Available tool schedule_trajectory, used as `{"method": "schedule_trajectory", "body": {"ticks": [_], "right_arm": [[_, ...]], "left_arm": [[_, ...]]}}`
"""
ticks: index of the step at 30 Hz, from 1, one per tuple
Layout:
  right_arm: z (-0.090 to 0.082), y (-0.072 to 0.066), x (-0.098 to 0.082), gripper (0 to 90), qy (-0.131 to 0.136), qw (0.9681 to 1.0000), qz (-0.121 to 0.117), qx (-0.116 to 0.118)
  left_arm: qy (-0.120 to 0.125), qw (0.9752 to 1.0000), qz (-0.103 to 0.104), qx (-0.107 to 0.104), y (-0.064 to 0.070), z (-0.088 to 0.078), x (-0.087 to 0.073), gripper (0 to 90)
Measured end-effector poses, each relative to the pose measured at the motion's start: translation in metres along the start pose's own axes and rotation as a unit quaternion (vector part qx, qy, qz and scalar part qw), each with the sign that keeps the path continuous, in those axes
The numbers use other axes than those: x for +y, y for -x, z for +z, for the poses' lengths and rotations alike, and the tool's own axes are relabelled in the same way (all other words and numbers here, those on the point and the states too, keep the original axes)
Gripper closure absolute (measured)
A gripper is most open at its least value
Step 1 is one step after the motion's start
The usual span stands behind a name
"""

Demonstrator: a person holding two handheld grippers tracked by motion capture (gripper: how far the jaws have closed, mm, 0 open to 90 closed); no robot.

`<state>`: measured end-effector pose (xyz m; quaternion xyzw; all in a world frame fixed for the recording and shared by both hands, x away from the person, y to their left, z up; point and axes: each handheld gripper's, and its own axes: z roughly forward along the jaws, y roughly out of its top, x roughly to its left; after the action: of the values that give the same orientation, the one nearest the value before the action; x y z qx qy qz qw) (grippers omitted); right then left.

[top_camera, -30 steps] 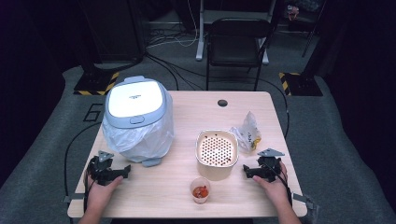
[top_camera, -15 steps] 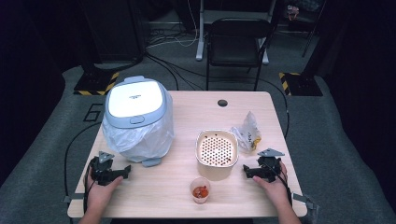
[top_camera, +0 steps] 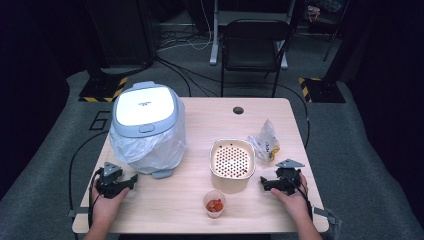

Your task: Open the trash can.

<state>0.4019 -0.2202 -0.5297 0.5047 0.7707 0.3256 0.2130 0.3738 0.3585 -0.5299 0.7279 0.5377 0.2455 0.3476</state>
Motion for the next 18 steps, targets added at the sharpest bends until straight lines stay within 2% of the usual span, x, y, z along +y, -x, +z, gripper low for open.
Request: {"method": "schedule_trajectory", "body": {"ticks": [3, 4, 6, 7, 8, 9, 10, 11, 12, 13, 14, 15, 16, 17, 18], "right_arm": [[0.0, 0.0, 0.0, 0.0, 0.0, 1.0, -0.001, 0.0], [0.0, 0.0, 0.0, 0.0, 0.0, 1.0, 0.001, 0.0], [0.0, 0.0, 0.0, 0.0, 0.0, 1.0, 0.001, 0.0], [0.0, 0.0, 0.0, 0.0, 0.0, 1.0, 0.001, 0.0], [0.0, 0.0, 0.0, 0.0, 0.0, 1.0, -0.001, 0.0], [0.0, 0.0, 0.0, 0.0, 0.0, 1.0, -0.001, 0.0], [0.0, 0.0, 0.0, 0.0, 0.0, 1.0, 0.001, 0.0], [0.0, 0.0, 0.0, 0.0, 0.0, 1.0, 0.001, 0.0], [0.0, 0.0, 0.0, 0.0, 0.0, 1.0, 0.001, 0.0], [0.0, 0.0, 0.0, 0.0, 0.0, 1.0, 0.001, 0.0], [0.0, 0.0, 0.0, 0.0, -0.001, 1.0, 0.0, 0.0], [0.0, 0.0, 0.0, 0.0, -0.001, 1.0, 0.0, 0.0], [0.0, 0.0, 0.0, 0.0, -0.001, 1.0, 0.003, 0.0], [0.0, 0.0, 0.0, 0.0, -0.001, 1.0, 0.001, 0.0], [0.0, 0.0, 0.0, 0.0, -0.001, 1.0, 0.003, 0.0]], "left_arm": [[-0.007, 0.9999, 0.008, -0.009, 0.0, -0.002, 0.002, 39.1], [-0.017, 0.9997, 0.012, -0.015, 0.001, -0.004, 0.003, 43.8], [-0.025, 0.9994, 0.015, -0.017, 0.001, -0.006, 0.004, 46.1], [-0.024, 0.9993, 0.016, -0.022, 0.002, -0.007, 0.004, 52.8], [-0.03, 0.9986, 0.013, -0.042, 0.003, -0.01, 0.004, 58.2], [-0.03, 0.9986, 0.013, -0.042, 0.003, -0.01, 0.004, 60.9], [-0.032, 0.9978, 0.028, -0.051, 0.006, -0.013, 0.006, 64.5], [-0.032, 0.9978, 0.028, -0.051, 0.006, -0.013, 0.006, 67.6], [-0.041, 0.9965, 0.05, -0.053, 0.011, -0.02, 0.009, 70.7], [-0.041, 0.9965, 0.05, -0.053, 0.011, -0.02, 0.009, 73.9], [-0.042, 0.9947, 0.073, -0.059, 0.016, -0.026, 0.014, 78.3], [-0.042, 0.9947, 0.073, -0.059, 0.016, -0.026, 0.014, 81.8], [-0.032, 0.9935, 0.093, -0.059, 0.021, -0.03, 0.018, 86.8], [-0.039, 0.9911, 0.111, -0.062, 0.024, -0.034, 0.021, 88.4], [-0.032, 0.9906, 0.115, -0.065, 0.027, -0.035, 0.023, 90.0]]}}
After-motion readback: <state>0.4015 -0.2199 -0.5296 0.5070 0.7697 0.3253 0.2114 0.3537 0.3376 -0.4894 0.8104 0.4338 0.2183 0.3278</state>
